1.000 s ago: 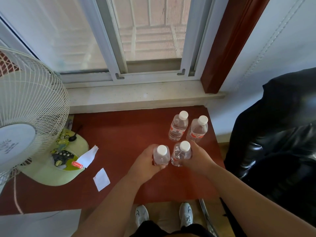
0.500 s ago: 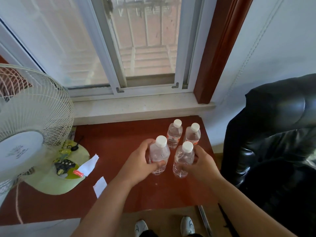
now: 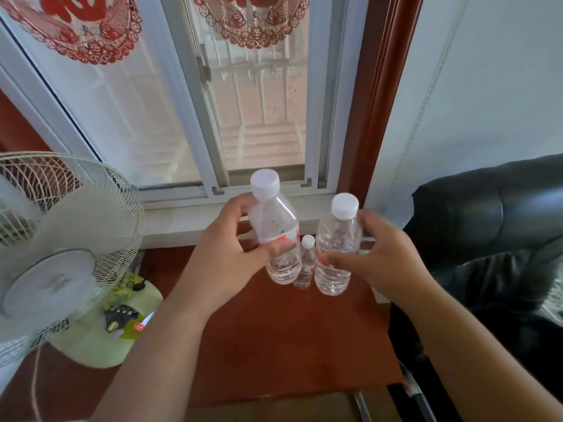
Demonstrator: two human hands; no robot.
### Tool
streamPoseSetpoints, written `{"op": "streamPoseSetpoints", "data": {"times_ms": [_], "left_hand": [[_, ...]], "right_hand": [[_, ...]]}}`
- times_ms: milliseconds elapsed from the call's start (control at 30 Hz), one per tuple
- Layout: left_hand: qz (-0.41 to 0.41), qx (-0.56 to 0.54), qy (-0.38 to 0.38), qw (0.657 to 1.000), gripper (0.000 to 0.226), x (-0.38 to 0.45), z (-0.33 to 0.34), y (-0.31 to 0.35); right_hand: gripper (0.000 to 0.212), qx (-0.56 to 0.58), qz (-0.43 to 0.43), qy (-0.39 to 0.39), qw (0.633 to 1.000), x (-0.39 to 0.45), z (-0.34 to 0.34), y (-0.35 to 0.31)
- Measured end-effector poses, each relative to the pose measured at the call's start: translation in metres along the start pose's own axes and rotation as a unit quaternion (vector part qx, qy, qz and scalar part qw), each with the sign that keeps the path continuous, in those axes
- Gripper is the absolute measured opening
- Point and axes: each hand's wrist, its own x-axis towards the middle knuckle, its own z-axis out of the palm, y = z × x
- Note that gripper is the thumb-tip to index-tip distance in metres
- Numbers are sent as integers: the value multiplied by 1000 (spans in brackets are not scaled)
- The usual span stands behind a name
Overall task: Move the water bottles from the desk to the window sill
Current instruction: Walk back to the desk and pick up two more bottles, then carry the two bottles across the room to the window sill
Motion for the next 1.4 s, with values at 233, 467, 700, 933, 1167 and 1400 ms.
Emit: {"op": "streamPoseSetpoints", "data": {"times_ms": [233,467,700,933,1167,1400], "left_hand": [[20,-15,10,1000,79,-6,-6,25],[24,-34,17,999,82,-11,-6,29],[40,-40,-24,998,78,-7,-27,22],[59,-53,-64,995,67,4,-40,5],[138,-33,-168,976,78,9,-16,-1],[208,-54,-291,932,79,-7,39,25]], "right_hand": [[72,-2,-40,9,999,-5,-35,-29],[57,16,-45,23,999,-16,-41,-42],[61,-4,-33,83,996,-30,-19,-62],[67,27,53,132,990,-58,6,-71],[62,38,128,221,966,-107,17,-60],[62,39,209,326,921,-183,-4,-47]]}}
